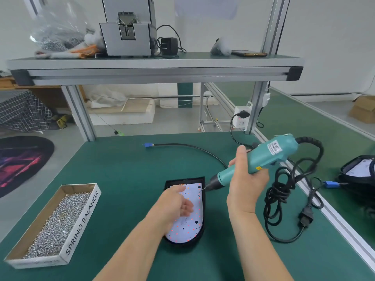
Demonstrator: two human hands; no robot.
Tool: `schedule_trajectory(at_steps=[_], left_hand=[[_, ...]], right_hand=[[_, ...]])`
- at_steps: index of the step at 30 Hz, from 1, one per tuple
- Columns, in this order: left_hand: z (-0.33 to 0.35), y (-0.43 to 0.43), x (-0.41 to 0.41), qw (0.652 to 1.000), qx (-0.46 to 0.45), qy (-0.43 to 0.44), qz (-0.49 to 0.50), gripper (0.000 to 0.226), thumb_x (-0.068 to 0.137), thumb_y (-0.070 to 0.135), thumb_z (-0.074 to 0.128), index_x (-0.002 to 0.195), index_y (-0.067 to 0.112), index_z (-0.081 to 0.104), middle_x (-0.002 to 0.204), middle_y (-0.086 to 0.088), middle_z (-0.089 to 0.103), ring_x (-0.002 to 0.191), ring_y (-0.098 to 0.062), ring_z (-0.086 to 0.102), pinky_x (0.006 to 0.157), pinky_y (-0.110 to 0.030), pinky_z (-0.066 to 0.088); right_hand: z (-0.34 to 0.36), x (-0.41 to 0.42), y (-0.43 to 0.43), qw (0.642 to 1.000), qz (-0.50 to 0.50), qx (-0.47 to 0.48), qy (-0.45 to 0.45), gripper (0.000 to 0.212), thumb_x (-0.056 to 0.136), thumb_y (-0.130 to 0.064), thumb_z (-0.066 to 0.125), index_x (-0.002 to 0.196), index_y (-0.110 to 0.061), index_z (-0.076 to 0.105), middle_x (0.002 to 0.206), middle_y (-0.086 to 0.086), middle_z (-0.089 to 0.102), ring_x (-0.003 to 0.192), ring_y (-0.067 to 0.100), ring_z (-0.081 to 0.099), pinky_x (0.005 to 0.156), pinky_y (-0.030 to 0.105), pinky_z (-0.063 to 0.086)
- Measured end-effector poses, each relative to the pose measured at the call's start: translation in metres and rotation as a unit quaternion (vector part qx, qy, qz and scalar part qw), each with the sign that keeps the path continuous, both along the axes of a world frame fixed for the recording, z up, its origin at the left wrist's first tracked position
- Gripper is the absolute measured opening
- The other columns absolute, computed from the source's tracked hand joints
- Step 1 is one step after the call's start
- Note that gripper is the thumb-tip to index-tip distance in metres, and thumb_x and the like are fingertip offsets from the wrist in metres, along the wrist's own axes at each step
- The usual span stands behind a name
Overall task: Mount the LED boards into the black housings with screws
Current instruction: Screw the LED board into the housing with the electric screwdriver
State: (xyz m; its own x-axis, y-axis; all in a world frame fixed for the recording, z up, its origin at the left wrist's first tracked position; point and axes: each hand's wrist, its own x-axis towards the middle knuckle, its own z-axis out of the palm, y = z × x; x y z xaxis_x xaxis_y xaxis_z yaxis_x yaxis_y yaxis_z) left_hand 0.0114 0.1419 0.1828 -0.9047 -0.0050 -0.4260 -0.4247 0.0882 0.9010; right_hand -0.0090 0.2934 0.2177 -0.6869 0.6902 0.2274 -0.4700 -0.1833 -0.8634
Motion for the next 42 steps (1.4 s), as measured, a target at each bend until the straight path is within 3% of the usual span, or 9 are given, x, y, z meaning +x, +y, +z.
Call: schedule_trajectory(at_steps=[3,7,10,14,19,23,26,36,42], left_hand=[[0.009,-0.016,0.013,0.970,0.235,-0.040,0.057,0.032,0.093,-0.021,0.037,0.120,-0.012,0.053,0.107,-0.033,0.063,0.079,-0.035,0.075,0.060,-0.027,0.060],[0.003,-0.024,0.027,0.941,0.331,-0.045,0.046,0.023,0.094,-0.021,0.041,0.113,-0.018,0.053,0.100,-0.034,0.069,0.092,-0.038,0.074,0.066,-0.028,0.061],[-0.003,-0.025,0.035,0.936,0.348,-0.039,0.039,0.016,0.098,-0.014,0.041,0.110,-0.015,0.052,0.095,-0.034,0.070,0.090,-0.038,0.074,0.065,-0.026,0.061],[-0.007,-0.025,0.043,0.946,0.317,-0.054,0.037,0.012,0.099,0.002,0.053,0.095,-0.009,0.056,0.082,-0.027,0.071,0.067,-0.026,0.075,0.050,-0.019,0.056],[-0.010,-0.030,0.045,0.938,0.320,-0.095,0.092,0.022,0.062,0.017,0.080,0.075,0.000,0.075,0.063,-0.005,0.060,0.043,-0.005,0.051,0.034,-0.011,0.040],[-0.010,-0.033,0.047,0.889,0.427,-0.122,0.115,0.030,0.055,0.001,0.083,0.083,-0.008,0.077,0.074,-0.014,0.067,0.054,-0.011,0.063,0.043,-0.015,0.051],[-0.010,-0.034,0.049,0.877,0.449,-0.120,0.122,0.026,0.062,-0.005,0.077,0.087,-0.012,0.076,0.084,-0.019,0.071,0.066,-0.018,0.072,0.050,-0.018,0.056],[-0.014,-0.033,0.051,0.885,0.442,-0.113,0.099,0.018,0.070,-0.010,0.065,0.084,-0.012,0.076,0.086,-0.022,0.072,0.072,-0.023,0.075,0.052,-0.021,0.058],[-0.015,-0.031,0.051,0.891,0.430,-0.100,0.101,0.018,0.069,-0.010,0.065,0.083,-0.011,0.076,0.087,-0.023,0.072,0.073,-0.024,0.075,0.052,-0.020,0.058]], right_hand=[[0.002,0.012,-0.003,0.999,-0.008,-0.050,0.009,0.035,0.080,-0.047,0.070,0.081,-0.015,0.058,0.060,-0.003,0.062,0.059,0.010,0.058,0.059,0.018,0.049],[0.008,0.027,-0.012,0.997,0.001,-0.081,0.018,0.031,0.081,-0.046,0.070,0.081,-0.018,0.056,0.059,-0.001,0.061,0.059,0.013,0.056,0.059,0.020,0.049],[0.009,0.038,-0.018,0.996,0.010,-0.082,0.020,0.025,0.083,-0.041,0.069,0.075,-0.023,0.054,0.058,-0.001,0.060,0.057,0.012,0.054,0.058,0.020,0.048],[0.010,0.049,-0.024,0.996,0.024,-0.083,0.027,0.024,0.084,-0.040,0.069,0.065,-0.032,0.058,0.056,-0.002,0.059,0.055,0.009,0.053,0.057,0.017,0.047],[0.009,0.053,-0.030,0.996,0.031,-0.083,0.025,0.022,0.084,-0.040,0.069,0.066,-0.033,0.059,0.057,-0.001,0.058,0.059,0.011,0.055,0.061,0.018,0.048],[0.012,0.056,-0.032,0.996,0.028,-0.079,0.030,0.022,0.082,-0.044,0.069,0.061,-0.039,0.062,0.058,-0.001,0.059,0.061,0.010,0.056,0.062,0.018,0.049],[0.013,0.057,-0.034,0.996,0.028,-0.072,0.033,0.025,0.082,-0.043,0.069,0.059,-0.037,0.062,0.058,-0.001,0.058,0.059,0.010,0.055,0.061,0.018,0.048],[0.013,0.060,-0.036,0.996,0.040,-0.063,0.040,0.023,0.083,-0.037,0.069,0.062,-0.033,0.060,0.056,0.000,0.056,0.055,0.010,0.053,0.057,0.017,0.047],[0.007,0.060,-0.035,0.997,0.037,-0.064,0.035,0.029,0.084,-0.036,0.068,0.075,-0.012,0.053,0.056,0.000,0.055,0.054,0.009,0.052,0.057,0.016,0.046]])
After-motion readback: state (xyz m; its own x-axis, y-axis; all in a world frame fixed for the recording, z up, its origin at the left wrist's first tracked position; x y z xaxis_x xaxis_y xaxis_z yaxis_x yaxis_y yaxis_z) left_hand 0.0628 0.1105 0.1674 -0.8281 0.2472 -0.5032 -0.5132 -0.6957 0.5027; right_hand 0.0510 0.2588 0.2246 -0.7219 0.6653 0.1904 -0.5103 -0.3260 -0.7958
